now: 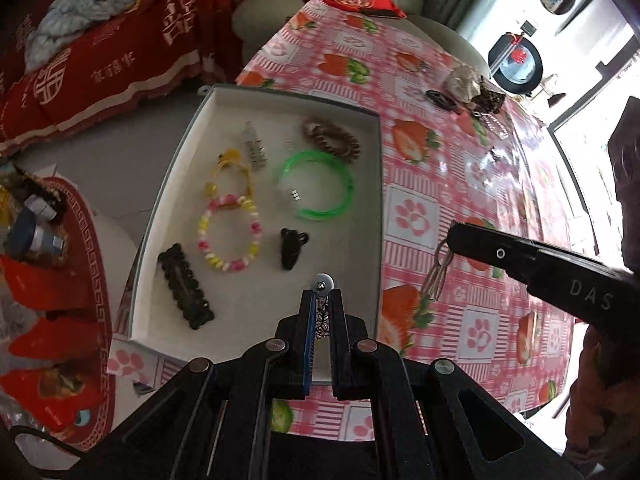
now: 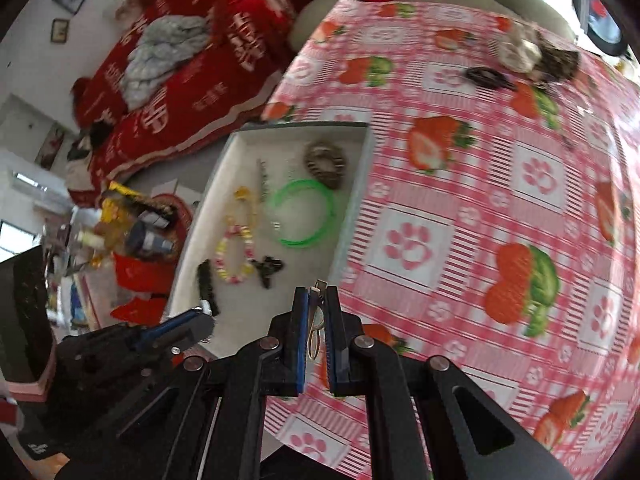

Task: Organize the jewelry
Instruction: 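Carry both silver pieces into the white tray and open both tools to release them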

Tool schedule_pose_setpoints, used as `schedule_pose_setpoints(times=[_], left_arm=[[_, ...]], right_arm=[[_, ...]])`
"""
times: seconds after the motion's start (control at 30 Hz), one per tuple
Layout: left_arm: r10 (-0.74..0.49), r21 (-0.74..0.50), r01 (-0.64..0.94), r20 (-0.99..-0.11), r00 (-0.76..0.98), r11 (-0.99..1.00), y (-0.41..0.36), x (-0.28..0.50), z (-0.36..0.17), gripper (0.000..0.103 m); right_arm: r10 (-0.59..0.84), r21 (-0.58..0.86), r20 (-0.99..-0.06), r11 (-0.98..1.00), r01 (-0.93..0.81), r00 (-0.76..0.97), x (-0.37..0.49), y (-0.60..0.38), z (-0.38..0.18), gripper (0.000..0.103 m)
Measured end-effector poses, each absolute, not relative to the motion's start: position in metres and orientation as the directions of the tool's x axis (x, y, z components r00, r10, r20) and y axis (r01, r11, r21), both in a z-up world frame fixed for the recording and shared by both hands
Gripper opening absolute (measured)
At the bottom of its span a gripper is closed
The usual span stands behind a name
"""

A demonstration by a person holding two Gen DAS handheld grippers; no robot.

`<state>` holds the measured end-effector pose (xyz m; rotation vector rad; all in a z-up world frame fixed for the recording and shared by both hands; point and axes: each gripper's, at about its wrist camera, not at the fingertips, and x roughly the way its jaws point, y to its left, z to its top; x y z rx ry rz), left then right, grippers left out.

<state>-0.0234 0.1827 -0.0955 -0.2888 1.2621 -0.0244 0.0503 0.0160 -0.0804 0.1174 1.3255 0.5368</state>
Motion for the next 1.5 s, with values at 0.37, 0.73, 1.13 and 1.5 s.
schedule_pose_setpoints(times=[0.37,0.73,1.13,1.5], left_arm=[[-0.166,-0.224,-0.212,-0.950,0.263,0.951,0.200,-0.025,-0.130,0.012],[-0.150,-0.205,-0.237,-0.961,0.230,0.950,0.202,-0.019,-0.157,0.012],[-0.114,-0.161,-0.221,-0.971,0.210,0.962,0.203,-0.008,-0.176,0.012],[-0.053,-0.092,-0.190,-0.978,0.203,0.977,0.198,-0.001,-0.184,0.013]], right_arm=[[0.448,0.410,-0.893,0.843,-0.349,0.033,0.054,0.054,-0.105,0.008],[0.409,0.386,-0.912,0.841,-0.379,-0.023,0.059,0.073,-0.131,0.008],[0.358,0.357,-0.931,0.843,-0.404,-0.074,0.070,0.092,-0.161,0.008],[0.311,0.325,-0.945,0.852,-0.412,-0.102,0.081,0.105,-0.188,0.008]])
